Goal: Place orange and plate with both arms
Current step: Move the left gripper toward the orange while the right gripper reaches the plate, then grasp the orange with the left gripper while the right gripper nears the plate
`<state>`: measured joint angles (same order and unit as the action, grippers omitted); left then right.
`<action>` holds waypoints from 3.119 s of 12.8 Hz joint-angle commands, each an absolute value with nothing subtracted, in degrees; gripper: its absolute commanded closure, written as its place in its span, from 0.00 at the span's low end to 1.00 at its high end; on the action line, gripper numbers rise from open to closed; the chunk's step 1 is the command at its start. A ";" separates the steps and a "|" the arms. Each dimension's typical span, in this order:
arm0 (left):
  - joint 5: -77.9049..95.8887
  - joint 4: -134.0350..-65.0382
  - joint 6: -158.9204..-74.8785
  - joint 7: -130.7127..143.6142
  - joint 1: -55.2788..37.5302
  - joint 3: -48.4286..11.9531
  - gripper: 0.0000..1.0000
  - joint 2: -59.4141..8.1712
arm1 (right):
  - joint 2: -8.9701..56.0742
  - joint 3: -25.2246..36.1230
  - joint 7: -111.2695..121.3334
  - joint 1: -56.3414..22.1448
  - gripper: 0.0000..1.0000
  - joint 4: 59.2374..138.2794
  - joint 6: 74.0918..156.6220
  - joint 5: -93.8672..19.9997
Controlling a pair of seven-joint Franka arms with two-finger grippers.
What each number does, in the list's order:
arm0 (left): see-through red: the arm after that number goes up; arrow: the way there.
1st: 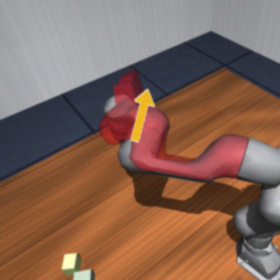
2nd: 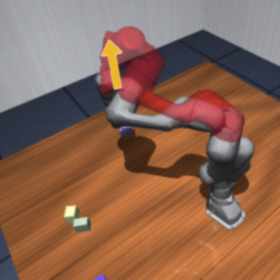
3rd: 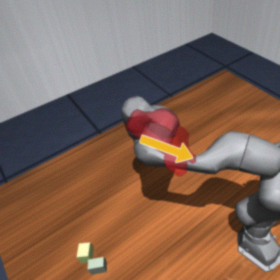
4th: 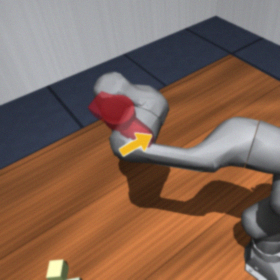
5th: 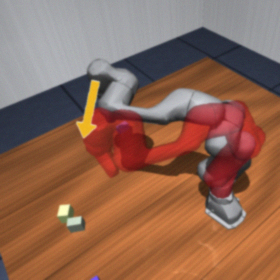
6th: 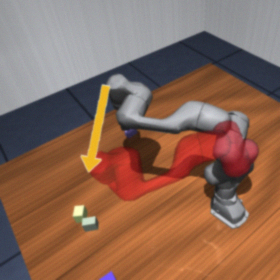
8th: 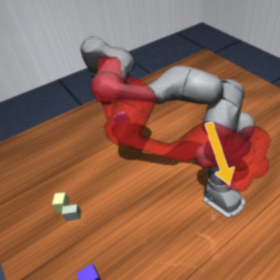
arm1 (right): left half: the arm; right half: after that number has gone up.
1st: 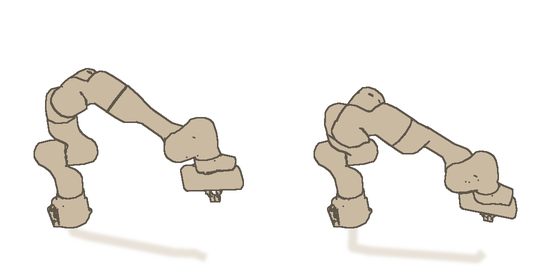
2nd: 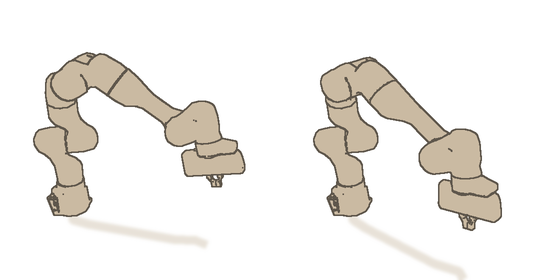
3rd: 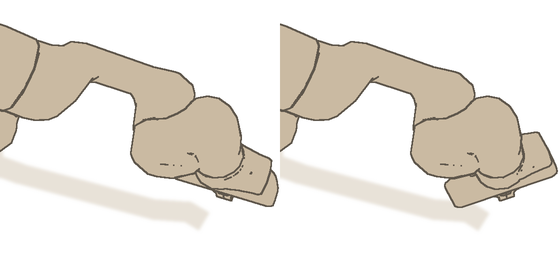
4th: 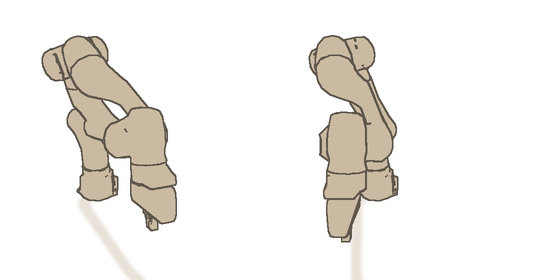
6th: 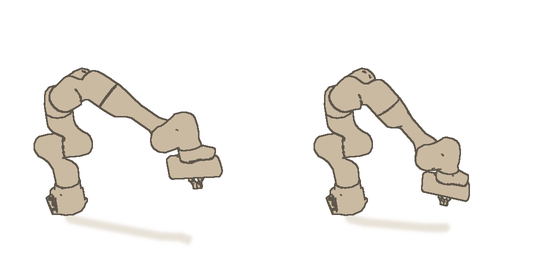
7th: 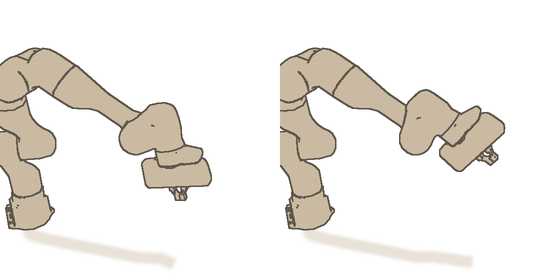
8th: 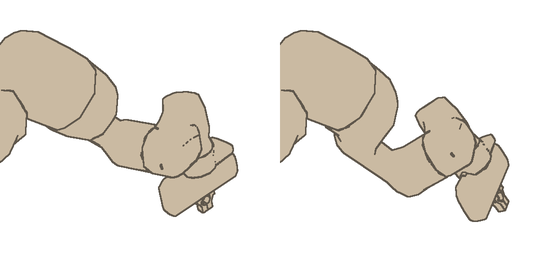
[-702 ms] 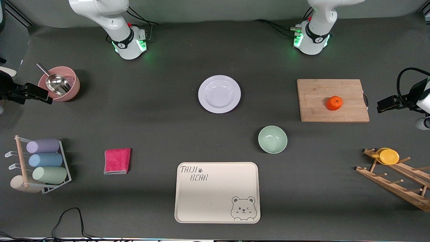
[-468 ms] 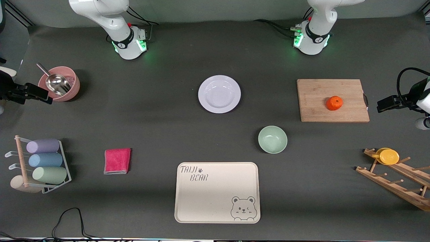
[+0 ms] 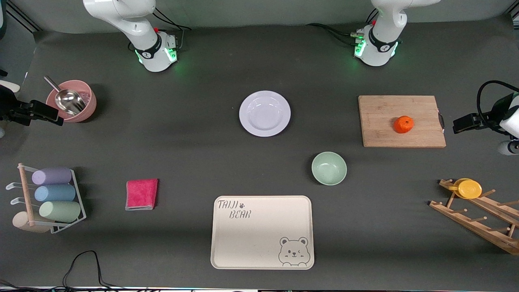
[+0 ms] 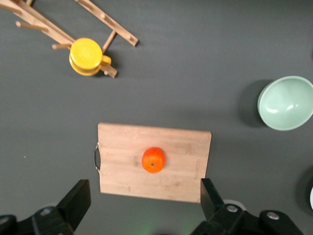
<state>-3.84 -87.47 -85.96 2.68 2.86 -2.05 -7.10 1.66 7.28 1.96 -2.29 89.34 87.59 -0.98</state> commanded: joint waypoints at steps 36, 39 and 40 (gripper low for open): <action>-2.81 -155.48 -153.28 -1.14 9.14 -1.58 0.00 -2.55 | -1.42 6.95 51.82 -22.76 0.00 150.29 124.01 -87.77; -2.81 -155.91 -153.63 -2.01 9.23 -1.49 0.99 -2.20 | 4.02 6.24 63.24 -22.76 0.00 150.91 123.05 -94.98; -2.90 -156.18 -154.68 -2.02 9.14 -1.49 1.00 -2.11 | 6.22 5.54 67.37 -22.76 0.00 150.91 121.13 -97.97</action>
<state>-2.48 -154.51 -152.54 -1.16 8.93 -1.32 -3.37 2.31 6.22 59.79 -22.19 151.22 122.89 -92.54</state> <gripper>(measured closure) 0.088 0.000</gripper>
